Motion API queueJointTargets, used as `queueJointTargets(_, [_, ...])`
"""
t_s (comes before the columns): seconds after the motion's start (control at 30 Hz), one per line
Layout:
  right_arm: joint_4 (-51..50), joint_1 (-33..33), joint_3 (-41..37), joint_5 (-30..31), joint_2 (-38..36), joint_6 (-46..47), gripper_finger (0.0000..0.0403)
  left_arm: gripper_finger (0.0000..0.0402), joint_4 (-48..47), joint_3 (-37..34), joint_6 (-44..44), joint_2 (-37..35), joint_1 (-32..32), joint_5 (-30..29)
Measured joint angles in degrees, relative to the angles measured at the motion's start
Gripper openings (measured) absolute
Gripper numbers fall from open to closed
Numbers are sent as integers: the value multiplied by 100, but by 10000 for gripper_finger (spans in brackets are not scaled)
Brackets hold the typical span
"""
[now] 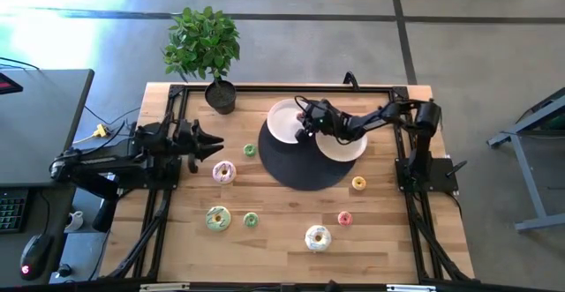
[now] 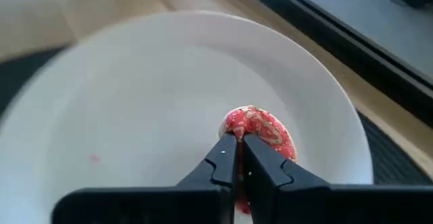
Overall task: Pick & Place donuts
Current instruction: Put the top small pink donut on the white plate, then put the top small green donut on the white plate
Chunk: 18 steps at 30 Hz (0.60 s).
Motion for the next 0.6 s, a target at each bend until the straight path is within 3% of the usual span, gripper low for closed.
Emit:
queueJointTargets(0.17, [72,-6,0,71,-14,-32,57,127,-3,0,536,132,-1,-303])
queueJointTargets(0.43, [77,-6,2,-50,-40,-211,126,127,19,0,641,175,0,-547])
queueJointTargets(0.6, [-79,25,180,-5,-336,-312,156,127,634,0,562,861,-2,-1091])
